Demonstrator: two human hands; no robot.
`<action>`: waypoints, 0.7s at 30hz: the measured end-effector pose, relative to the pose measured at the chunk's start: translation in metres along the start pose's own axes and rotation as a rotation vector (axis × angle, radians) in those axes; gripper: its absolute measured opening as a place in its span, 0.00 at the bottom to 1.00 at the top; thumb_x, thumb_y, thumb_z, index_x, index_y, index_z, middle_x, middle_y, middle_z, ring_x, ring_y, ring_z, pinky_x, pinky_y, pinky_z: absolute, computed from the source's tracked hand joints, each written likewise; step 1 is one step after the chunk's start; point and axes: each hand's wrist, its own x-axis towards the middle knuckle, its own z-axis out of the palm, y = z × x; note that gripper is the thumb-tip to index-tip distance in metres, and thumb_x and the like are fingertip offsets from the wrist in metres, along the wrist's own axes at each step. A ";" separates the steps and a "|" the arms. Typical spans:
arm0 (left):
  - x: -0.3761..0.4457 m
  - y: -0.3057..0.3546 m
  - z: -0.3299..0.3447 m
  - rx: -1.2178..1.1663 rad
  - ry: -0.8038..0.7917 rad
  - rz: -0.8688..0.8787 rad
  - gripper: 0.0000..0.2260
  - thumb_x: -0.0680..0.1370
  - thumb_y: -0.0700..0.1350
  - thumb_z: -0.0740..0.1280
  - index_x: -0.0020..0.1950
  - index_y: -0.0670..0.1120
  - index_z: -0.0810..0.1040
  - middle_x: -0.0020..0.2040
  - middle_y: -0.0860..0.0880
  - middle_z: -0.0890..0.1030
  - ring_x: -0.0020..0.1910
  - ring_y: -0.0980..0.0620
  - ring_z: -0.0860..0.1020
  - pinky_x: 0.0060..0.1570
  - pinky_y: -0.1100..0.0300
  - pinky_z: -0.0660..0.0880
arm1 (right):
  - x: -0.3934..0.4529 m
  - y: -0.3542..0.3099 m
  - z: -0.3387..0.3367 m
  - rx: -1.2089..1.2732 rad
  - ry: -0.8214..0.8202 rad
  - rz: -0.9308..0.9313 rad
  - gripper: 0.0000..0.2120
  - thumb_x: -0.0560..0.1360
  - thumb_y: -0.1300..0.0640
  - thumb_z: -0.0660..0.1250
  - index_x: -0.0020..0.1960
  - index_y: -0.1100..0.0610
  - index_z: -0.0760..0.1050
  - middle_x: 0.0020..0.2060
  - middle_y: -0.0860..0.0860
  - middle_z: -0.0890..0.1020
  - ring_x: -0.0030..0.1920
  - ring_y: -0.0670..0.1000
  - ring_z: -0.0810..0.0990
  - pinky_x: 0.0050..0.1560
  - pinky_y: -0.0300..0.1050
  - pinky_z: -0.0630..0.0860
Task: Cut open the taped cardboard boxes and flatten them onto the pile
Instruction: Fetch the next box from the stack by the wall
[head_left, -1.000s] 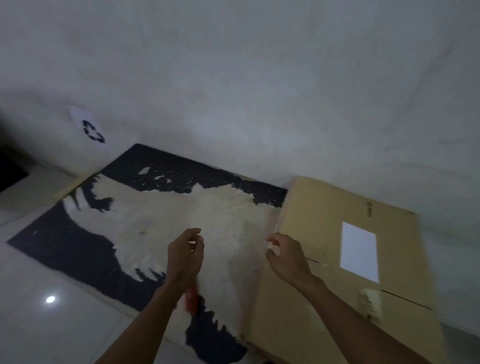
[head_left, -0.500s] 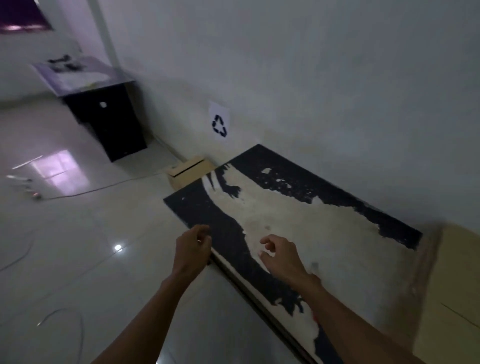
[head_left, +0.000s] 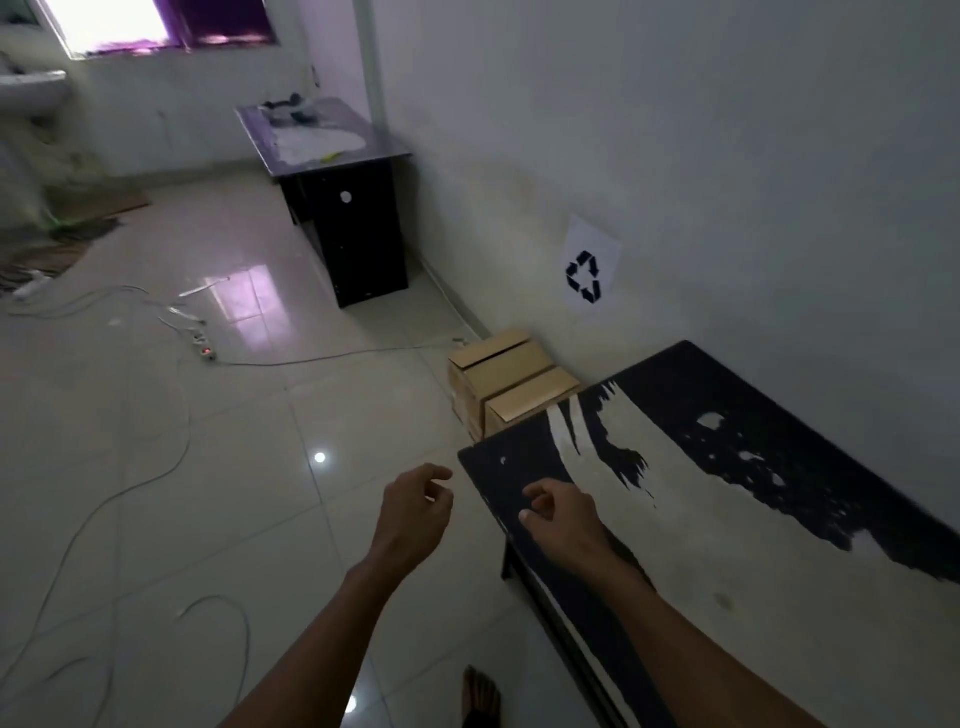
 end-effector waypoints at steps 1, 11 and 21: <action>0.019 -0.004 -0.005 0.005 0.005 -0.014 0.12 0.80 0.39 0.66 0.63 0.44 0.79 0.48 0.47 0.82 0.43 0.53 0.82 0.42 0.66 0.76 | 0.022 -0.007 0.004 0.004 -0.014 0.004 0.16 0.77 0.57 0.70 0.63 0.57 0.76 0.51 0.51 0.80 0.51 0.47 0.77 0.51 0.38 0.74; 0.166 -0.030 -0.035 -0.005 -0.051 -0.135 0.12 0.80 0.39 0.65 0.63 0.45 0.79 0.47 0.48 0.82 0.44 0.52 0.82 0.42 0.64 0.76 | 0.177 -0.059 0.032 0.051 -0.127 0.103 0.17 0.77 0.59 0.69 0.65 0.58 0.75 0.46 0.50 0.78 0.48 0.46 0.77 0.48 0.38 0.75; 0.338 -0.081 -0.064 0.001 -0.197 -0.161 0.12 0.79 0.38 0.65 0.62 0.43 0.80 0.47 0.46 0.82 0.43 0.50 0.82 0.44 0.60 0.77 | 0.315 -0.088 0.076 0.080 -0.124 0.288 0.15 0.76 0.57 0.70 0.62 0.57 0.76 0.46 0.48 0.78 0.49 0.47 0.78 0.50 0.40 0.75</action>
